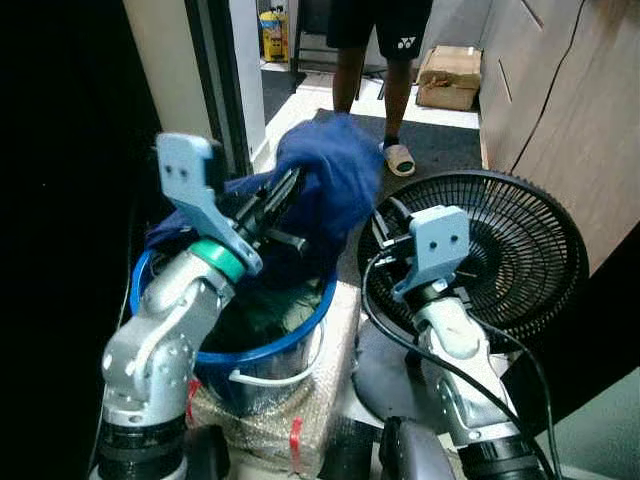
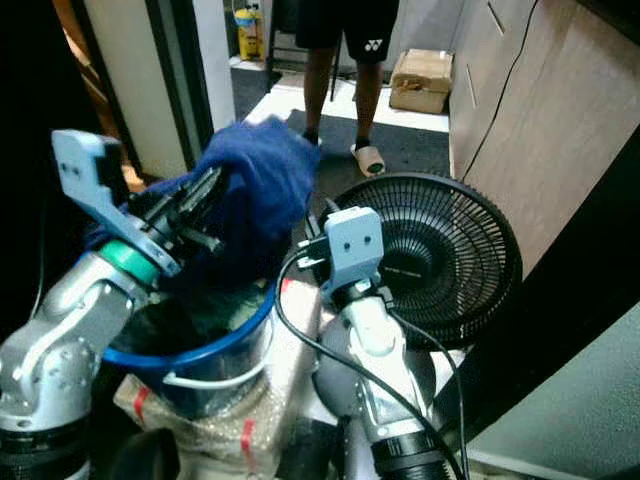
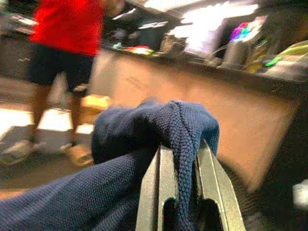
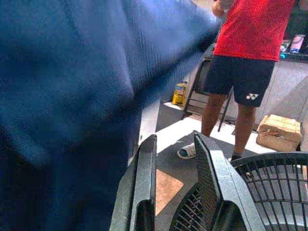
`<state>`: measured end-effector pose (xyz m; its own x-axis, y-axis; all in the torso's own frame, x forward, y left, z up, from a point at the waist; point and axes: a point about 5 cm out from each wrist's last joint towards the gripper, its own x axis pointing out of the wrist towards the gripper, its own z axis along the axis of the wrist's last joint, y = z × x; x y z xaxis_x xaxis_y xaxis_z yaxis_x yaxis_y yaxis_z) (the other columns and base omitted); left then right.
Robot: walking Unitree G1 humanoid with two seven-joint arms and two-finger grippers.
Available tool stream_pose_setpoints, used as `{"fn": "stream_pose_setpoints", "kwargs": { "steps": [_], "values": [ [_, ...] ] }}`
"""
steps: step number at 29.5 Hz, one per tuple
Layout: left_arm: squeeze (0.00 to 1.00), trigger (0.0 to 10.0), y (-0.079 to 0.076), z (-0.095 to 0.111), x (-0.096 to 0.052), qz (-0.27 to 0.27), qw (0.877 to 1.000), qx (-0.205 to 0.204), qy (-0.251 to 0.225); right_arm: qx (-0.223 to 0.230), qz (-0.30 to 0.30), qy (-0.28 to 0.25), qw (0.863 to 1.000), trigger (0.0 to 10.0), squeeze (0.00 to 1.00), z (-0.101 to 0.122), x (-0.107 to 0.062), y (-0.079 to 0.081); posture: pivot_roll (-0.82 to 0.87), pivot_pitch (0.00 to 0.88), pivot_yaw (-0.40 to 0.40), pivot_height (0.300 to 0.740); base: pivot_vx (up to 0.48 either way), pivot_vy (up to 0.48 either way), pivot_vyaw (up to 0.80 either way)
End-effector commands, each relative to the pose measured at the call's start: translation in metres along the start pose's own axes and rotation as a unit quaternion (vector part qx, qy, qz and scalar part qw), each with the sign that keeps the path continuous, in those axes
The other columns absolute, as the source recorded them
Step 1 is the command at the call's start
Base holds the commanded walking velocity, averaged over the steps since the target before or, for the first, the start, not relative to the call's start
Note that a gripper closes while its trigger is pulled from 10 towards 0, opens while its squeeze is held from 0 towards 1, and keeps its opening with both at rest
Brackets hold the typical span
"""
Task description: Clothes washing
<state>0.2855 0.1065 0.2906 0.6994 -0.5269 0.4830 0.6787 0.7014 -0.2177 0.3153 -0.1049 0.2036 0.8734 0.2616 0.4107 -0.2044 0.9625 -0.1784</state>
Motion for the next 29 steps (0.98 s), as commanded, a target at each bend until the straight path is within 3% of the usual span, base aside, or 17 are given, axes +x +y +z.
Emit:
{"fn": "stream_pose_setpoints", "kwargs": {
  "steps": [1,4,12,13,15,16,17,19,22,24,29],
  "values": [
    [0.0,10.0,-0.007,0.003,-0.002,-0.032,0.999,0.007,0.003,0.007,-0.003,0.001,1.0,10.0,0.0,0.001,-0.001,-0.001,0.08,0.008,0.034,0.534,0.0,0.0,0.0],
    [0.0,10.0,0.006,-0.038,-0.019,0.003,0.991,0.08,0.108,0.024,0.038,0.008,0.999,10.0,0.0,0.003,-0.007,0.003,0.08,0.009,0.032,0.534,0.0,0.0,0.0],
    [0.0,10.0,0.007,-0.05,-0.027,0.017,0.986,0.087,0.143,0.048,0.138,0.025,0.989,10.0,0.0,0.008,-0.027,0.001,0.08,0.012,0.027,0.534,0.0,0.0,0.0],
    [0.0,10.0,0.007,-0.051,-0.028,0.021,0.985,0.086,0.149,0.052,0.143,0.034,0.988,10.0,0.09,0.007,-0.031,-0.007,0.08,0.012,0.026,0.534,0.0,0.0,0.0],
    [0.0,10.0,0.007,-0.051,-0.028,0.021,0.985,0.086,0.149,0.052,0.143,0.034,0.988,10.0,0.09,0.007,-0.031,-0.007,0.08,0.012,0.026,0.534,0.0,0.0,0.0],
    [0.0,10.0,0.008,-0.052,-0.028,0.024,0.984,0.085,0.152,0.054,0.132,0.044,0.989,10.0,1.0,0.005,-0.034,-0.018,0.07,0.012,0.028,0.534,0.0,0.0,0.0],
    [0.0,10.0,0.008,-0.052,-0.028,0.024,0.984,0.085,0.152,0.054,0.132,0.044,0.989,10.0,1.0,0.005,-0.034,-0.018,0.07,0.012,0.028,0.534,0.0,0.0,0.0],
    [0.0,10.0,0.009,-0.054,-0.028,0.027,0.984,0.082,0.158,0.055,0.122,0.069,0.989,10.0,1.0,-0.001,-0.047,-0.04,0.07,0.015,0.032,0.534,0.0,0.0,0.0],
    [0.0,10.0,0.008,-0.055,-0.028,0.026,0.983,0.085,0.158,0.055,0.126,0.08,0.987,10.0,1.0,-0.002,-0.053,-0.045,0.07,0.015,0.032,0.534,0.0,0.0,0.0],
    [0.0,10.0,0.009,-0.058,-0.03,0.027,0.982,0.089,0.162,0.069,0.17,0.127,0.975,10.0,1.0,-0.007,-0.081,-0.056,0.06,0.019,0.037,0.534,0.0,0.0,0.0],
    [0.0,10.0,0.011,-0.059,-0.03,0.029,0.981,0.092,0.166,0.083,0.197,0.155,0.964,10.0,1.0,-0.006,-0.101,-0.065,0.06,0.02,0.044,0.534,0.0,0.0,0.0]
  ]
}}
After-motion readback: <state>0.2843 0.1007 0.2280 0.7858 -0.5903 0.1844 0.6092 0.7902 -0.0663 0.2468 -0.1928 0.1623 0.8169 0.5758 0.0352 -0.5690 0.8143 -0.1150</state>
